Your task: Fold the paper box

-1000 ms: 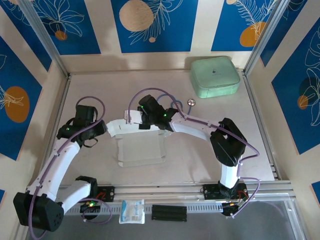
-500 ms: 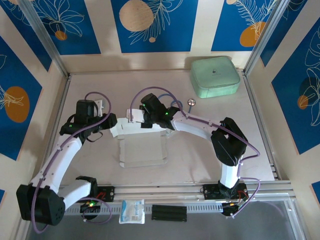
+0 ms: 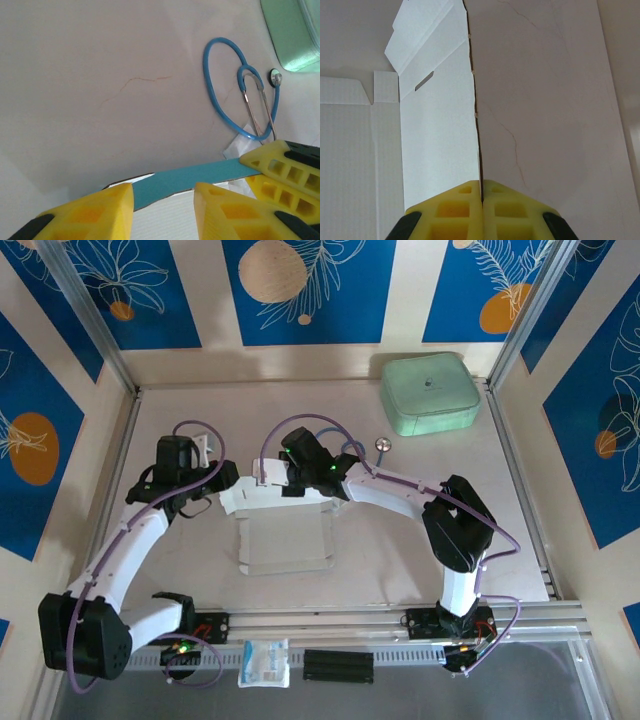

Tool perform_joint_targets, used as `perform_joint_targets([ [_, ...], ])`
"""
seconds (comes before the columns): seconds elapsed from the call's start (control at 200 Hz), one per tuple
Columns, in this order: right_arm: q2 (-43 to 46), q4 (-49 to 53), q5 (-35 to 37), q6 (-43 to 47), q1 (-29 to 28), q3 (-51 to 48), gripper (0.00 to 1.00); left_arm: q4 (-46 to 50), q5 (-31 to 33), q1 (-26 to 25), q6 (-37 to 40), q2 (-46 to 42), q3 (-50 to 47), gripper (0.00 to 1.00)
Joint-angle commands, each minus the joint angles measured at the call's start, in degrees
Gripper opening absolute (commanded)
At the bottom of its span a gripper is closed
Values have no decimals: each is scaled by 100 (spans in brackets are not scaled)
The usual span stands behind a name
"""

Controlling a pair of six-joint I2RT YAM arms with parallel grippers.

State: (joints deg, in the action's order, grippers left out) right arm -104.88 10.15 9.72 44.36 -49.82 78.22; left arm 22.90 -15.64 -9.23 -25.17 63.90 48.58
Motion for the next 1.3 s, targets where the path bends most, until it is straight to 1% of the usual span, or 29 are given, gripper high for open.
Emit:
perform_joint_targets([
  [0.0,4,566,-77,-78,-94,-139,0,-176,-378,31,-263,44,-173,34],
  [0.1,-49,559,-15,-86,-141,-134,0,-370,-851,33,-625,-23,-388,31],
  [0.17,-90,525,17,-112,-166,-137,0,-444,-1031,36,-808,-79,-532,31],
  [0.375,-173,483,81,-138,-236,-135,1,-461,-924,31,-903,-105,-789,31],
  [0.6,-138,316,165,-155,-376,-320,2,-822,-910,33,-938,95,-945,29],
  [0.73,-147,277,247,-202,-415,-367,4,-916,-899,29,-913,116,-1029,27],
  [0.82,-130,252,298,-259,-446,-394,6,-1086,-993,36,-976,148,-1118,27],
  [0.99,-179,37,413,-364,-509,-507,6,-1855,-1539,36,-1379,253,-1451,27],
  [1.026,-198,-22,483,-378,-520,-536,6,-1921,-1600,29,-1483,250,-1483,28],
  [1.136,-217,-226,656,-376,-553,-666,6,-1942,-1659,32,-1676,50,-1490,40],
  [1.296,-213,-343,776,-281,-550,-729,6,-1211,-1301,41,-1623,-440,-1191,46],
])
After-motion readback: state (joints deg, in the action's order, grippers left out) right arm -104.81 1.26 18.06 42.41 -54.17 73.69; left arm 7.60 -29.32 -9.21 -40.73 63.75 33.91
